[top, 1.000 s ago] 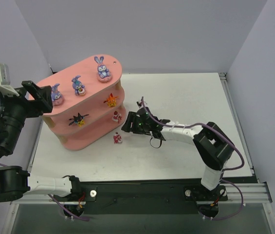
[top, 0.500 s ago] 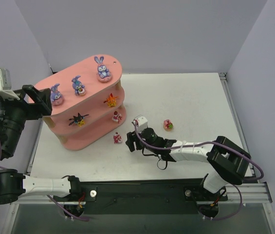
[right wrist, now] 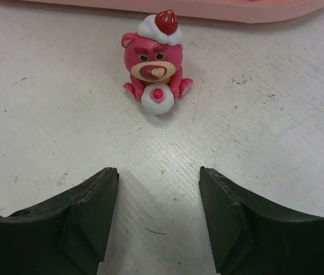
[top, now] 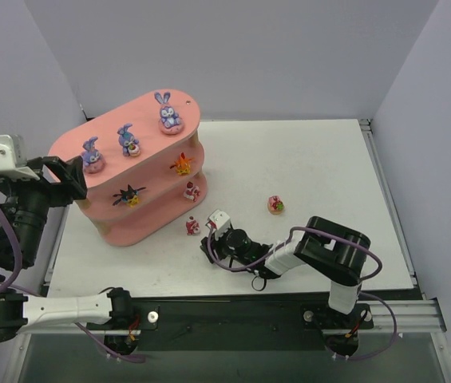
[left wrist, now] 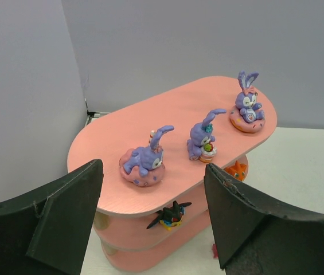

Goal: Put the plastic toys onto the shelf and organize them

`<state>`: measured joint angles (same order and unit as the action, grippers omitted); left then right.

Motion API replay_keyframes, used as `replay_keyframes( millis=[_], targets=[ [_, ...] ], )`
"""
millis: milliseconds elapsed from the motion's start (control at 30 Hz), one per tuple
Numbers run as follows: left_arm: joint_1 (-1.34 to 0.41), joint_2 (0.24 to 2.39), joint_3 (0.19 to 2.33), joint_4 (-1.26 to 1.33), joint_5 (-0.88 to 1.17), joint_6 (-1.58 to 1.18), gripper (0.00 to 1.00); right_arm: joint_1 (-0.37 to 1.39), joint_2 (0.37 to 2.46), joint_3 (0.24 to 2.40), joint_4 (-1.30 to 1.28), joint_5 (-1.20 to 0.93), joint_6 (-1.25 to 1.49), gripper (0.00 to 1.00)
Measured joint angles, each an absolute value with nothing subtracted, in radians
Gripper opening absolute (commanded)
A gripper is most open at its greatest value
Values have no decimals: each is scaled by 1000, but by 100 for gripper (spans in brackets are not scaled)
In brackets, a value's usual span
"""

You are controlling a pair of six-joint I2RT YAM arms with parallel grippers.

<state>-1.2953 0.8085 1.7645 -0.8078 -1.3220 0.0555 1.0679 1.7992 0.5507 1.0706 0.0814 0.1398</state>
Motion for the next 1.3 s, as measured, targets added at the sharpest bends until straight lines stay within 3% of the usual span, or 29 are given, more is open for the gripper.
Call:
replay_keyframes(
  millis=[700, 833, 967, 1300],
  targets=[
    [-1297, 641, 1516, -814, -1095, 20, 81, 1156, 1916, 616, 1192, 216, 128, 54],
    [-1297, 624, 1464, -794, -1083, 32, 81, 1160, 1946, 627, 1214, 223, 123, 66],
    [-1297, 627, 1439, -780, -1076, 34, 81, 1143, 1975, 657, 1227, 220, 117, 70],
    [-1301, 608, 1387, -773, -1076, 30, 81, 1031, 2016, 691, 1268, 111, 100, 73]
  ],
)
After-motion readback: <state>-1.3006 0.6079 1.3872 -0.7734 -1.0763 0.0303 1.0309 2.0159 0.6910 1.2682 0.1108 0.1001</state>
